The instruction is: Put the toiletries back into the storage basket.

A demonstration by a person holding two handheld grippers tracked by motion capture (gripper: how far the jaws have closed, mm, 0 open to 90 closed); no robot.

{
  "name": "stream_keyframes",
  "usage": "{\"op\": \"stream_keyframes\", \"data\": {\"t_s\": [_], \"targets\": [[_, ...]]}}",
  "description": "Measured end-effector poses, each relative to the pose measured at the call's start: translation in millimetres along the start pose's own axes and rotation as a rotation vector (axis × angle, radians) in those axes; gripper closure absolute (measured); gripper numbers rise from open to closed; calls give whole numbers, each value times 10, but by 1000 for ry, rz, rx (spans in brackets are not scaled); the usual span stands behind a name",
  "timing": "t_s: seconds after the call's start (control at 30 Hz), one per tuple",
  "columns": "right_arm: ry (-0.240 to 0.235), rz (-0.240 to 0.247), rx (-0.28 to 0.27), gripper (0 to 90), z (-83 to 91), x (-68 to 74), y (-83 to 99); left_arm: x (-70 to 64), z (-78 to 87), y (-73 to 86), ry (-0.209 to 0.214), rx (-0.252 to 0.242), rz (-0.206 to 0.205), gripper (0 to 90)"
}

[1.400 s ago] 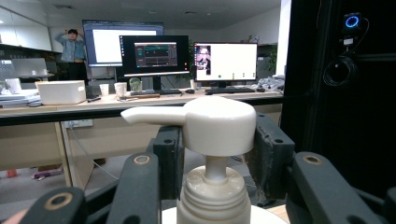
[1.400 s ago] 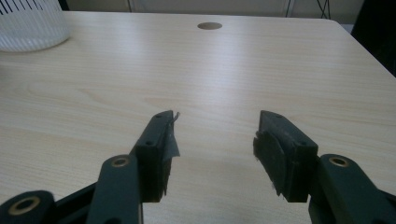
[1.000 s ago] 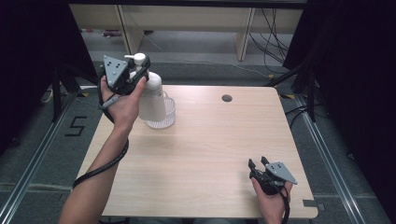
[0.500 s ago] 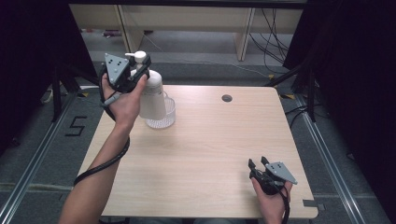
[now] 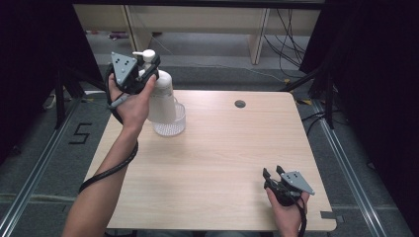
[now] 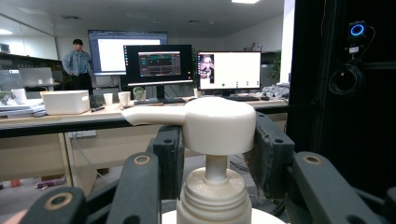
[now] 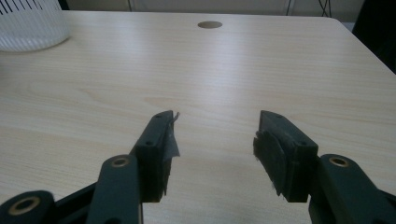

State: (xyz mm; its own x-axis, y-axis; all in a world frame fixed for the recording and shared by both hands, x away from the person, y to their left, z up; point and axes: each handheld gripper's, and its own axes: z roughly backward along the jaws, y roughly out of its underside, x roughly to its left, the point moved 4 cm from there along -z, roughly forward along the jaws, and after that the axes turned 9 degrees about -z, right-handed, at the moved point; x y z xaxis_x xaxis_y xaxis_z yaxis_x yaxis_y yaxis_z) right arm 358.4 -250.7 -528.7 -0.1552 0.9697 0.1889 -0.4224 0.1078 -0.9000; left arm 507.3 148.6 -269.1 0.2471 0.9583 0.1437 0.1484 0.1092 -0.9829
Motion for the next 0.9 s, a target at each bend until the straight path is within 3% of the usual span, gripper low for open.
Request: {"op": "stream_keyframes", "data": {"t_s": [0.33, 0.9], "targets": [[3, 6, -6, 475, -5, -6, 0, 20, -86, 8, 9, -17, -14, 591], [8, 6, -6, 475, -5, -10, 0, 55, -255, 98, 4, 1, -11, 591]]}}
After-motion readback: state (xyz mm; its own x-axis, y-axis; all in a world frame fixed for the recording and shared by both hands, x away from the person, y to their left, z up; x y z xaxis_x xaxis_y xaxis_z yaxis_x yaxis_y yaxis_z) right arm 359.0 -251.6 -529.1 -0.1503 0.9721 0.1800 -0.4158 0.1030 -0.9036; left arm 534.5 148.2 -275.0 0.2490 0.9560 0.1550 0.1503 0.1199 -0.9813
